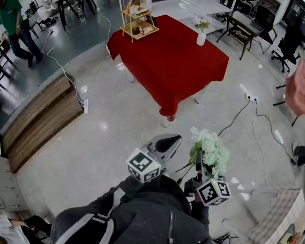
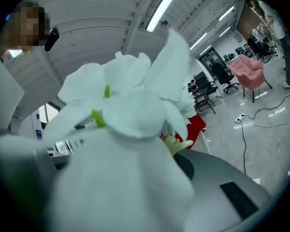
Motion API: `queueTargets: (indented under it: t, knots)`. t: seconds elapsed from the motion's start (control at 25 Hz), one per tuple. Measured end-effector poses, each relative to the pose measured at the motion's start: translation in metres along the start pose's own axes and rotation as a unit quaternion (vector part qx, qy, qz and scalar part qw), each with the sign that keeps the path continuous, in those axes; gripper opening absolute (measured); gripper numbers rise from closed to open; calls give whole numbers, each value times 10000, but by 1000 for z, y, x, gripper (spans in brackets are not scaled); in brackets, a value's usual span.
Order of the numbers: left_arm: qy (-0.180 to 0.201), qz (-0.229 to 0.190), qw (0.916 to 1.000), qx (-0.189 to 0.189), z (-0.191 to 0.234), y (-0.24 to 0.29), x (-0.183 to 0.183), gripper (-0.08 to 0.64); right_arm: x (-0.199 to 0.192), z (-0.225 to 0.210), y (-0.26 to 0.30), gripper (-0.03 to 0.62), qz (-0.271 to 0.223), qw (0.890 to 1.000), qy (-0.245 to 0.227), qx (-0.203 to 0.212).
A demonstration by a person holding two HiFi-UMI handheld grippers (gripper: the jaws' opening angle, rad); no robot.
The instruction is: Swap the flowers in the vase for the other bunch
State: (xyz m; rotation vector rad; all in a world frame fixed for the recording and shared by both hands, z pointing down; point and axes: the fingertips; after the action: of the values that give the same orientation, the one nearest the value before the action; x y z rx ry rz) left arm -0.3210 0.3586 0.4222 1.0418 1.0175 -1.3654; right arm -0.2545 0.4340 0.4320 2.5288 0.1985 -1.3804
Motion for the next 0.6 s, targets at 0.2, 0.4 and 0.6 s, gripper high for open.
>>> queueTargets:
  t: [0.2,0.4,0.6]
  knots:
    - [71,56,10000,-38,-4,2,1,8,0,-5,-1,86,42,9999,83,-70]
    - [40,96,9999,3,5,14,1,8,6,-8,7,86,41,9998,219,7]
    - [88,244,9997,0,16,27,-1,8,15,-19,22,86,14,9997,217,-119]
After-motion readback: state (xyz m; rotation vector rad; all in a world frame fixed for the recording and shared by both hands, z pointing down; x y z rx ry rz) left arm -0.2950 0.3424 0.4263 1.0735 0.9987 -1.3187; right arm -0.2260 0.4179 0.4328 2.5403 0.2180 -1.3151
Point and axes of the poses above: the fingertips, and each gripper's own axes: y forward along the fingers, z to its left, x out of its top, and after that the axes turned 4 degrees about -x, right-handed
